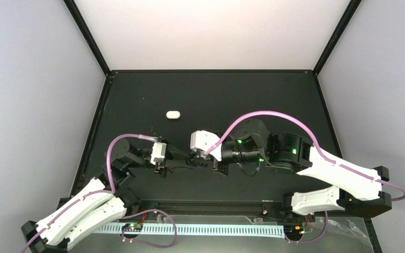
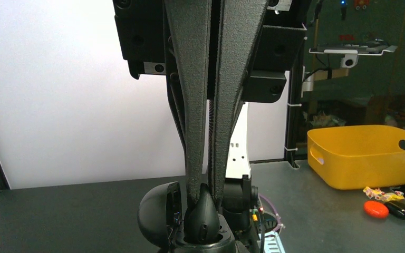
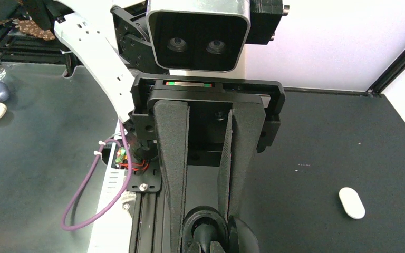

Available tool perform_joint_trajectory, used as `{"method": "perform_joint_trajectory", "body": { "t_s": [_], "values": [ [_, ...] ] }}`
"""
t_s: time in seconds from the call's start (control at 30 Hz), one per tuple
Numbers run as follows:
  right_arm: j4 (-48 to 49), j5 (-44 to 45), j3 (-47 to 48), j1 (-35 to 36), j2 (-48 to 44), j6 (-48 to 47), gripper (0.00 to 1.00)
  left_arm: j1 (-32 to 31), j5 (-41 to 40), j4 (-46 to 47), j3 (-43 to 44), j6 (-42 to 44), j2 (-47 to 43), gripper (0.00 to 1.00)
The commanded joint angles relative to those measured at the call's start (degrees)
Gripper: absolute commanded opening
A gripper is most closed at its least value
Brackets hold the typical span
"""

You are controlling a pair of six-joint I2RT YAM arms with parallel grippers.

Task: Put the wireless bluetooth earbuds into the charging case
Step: Place the earbud in the charging case.

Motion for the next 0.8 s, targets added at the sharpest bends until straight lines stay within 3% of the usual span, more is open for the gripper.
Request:
{"method": "perform_joint_trajectory", "body": {
  "t_s": [0.0,0.53,0.77],
  "values": [
    [-1.4,0.7,0.2,0.7,1.0,-1.3,0.01,-0.3,1.1,1.0,1.9,0.8,-0.1,0.02],
    [-1.7,0.8,0.6,1.4,1.5,-1.1,0.03,-0.4,1.1,1.0,1.9,0.8,0.0,0.01],
    [-1.7,1.2,0.8,1.4,1.1,-0.9,0.09,-0.3,1.2,1.0,1.9,0.9,0.0,0.02]
  ]
}}
